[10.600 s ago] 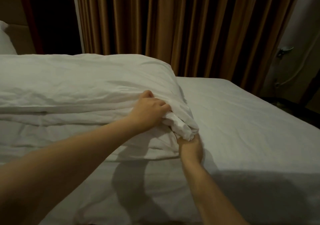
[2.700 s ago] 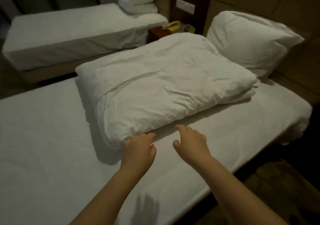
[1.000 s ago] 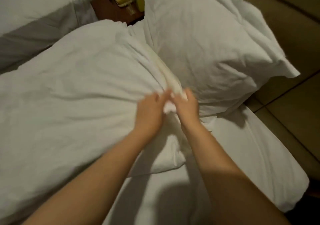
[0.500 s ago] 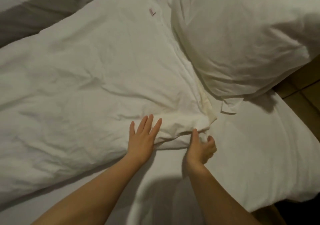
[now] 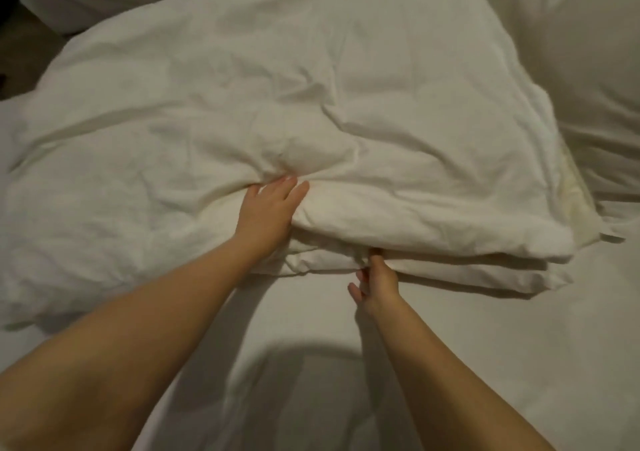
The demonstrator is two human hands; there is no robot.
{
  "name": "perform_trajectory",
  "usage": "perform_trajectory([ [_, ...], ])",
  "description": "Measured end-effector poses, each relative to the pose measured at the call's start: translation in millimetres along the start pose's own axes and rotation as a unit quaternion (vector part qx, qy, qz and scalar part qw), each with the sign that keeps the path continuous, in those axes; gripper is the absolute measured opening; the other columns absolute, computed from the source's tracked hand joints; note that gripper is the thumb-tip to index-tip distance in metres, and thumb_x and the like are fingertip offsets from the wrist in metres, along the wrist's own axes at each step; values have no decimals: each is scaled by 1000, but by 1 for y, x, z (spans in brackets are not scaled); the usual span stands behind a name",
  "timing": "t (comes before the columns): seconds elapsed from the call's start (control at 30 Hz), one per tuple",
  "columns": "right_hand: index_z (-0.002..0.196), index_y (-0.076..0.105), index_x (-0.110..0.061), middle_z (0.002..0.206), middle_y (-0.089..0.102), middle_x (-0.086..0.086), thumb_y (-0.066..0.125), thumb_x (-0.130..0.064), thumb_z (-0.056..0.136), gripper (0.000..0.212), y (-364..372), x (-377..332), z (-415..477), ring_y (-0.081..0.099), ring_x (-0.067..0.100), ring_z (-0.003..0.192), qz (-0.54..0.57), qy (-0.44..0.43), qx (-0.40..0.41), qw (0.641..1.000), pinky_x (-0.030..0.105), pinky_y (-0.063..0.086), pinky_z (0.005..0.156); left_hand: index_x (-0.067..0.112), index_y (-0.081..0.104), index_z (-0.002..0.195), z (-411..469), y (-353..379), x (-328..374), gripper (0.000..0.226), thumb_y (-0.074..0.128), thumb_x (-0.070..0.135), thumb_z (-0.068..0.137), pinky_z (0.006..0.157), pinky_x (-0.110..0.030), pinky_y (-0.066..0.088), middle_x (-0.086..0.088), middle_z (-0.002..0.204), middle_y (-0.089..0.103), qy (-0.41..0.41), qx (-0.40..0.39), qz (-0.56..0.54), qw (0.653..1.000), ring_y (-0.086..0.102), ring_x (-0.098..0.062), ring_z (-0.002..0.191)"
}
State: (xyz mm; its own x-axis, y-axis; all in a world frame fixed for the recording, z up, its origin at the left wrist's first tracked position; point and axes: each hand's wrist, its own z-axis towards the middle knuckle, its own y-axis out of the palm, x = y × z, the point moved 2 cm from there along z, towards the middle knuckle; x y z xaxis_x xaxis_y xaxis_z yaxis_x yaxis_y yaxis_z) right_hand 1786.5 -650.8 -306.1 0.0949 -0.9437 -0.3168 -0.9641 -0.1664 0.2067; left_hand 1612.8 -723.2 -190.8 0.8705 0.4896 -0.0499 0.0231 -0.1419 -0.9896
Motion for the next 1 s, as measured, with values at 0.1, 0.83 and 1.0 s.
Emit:
perform_trajectory([
  [0.1, 84, 53, -13, 64, 61, -1, 49, -19, 96, 15, 14, -12, -6, 57, 9, 59, 89, -63, 38, 993, 22, 51, 60, 20, 50, 135, 19, -12, -11, 41, 45, 24, 95, 88, -37, 41, -6, 138, 52, 17, 44, -26, 999, 52, -28, 120],
  [0.83, 113, 61, -8, 112, 66, 8, 63, -26, 90, 29, 79, 90, -34, 64, 25, 100, 23, -142, 60, 988, 39, 50, 94, 18, 33, 140, -92, 39, -90, 99, 77, 56, 60, 104, -48, 23, -13, 140, 49, 24, 141, 33, 989, 35, -22, 130],
  [1.0, 117, 55, -9, 93, 64, 4, 60, -29, 93, 31, 48, 135, -47, 61, 20, 83, 94, -88, 108, 986, 35, 54, 82, 16, 49, 133, -107, 44, -98, 87, 83, 45, 59, 103, -48, 25, -8, 136, 54, 45, 130, 56, 989, 47, -21, 125],
])
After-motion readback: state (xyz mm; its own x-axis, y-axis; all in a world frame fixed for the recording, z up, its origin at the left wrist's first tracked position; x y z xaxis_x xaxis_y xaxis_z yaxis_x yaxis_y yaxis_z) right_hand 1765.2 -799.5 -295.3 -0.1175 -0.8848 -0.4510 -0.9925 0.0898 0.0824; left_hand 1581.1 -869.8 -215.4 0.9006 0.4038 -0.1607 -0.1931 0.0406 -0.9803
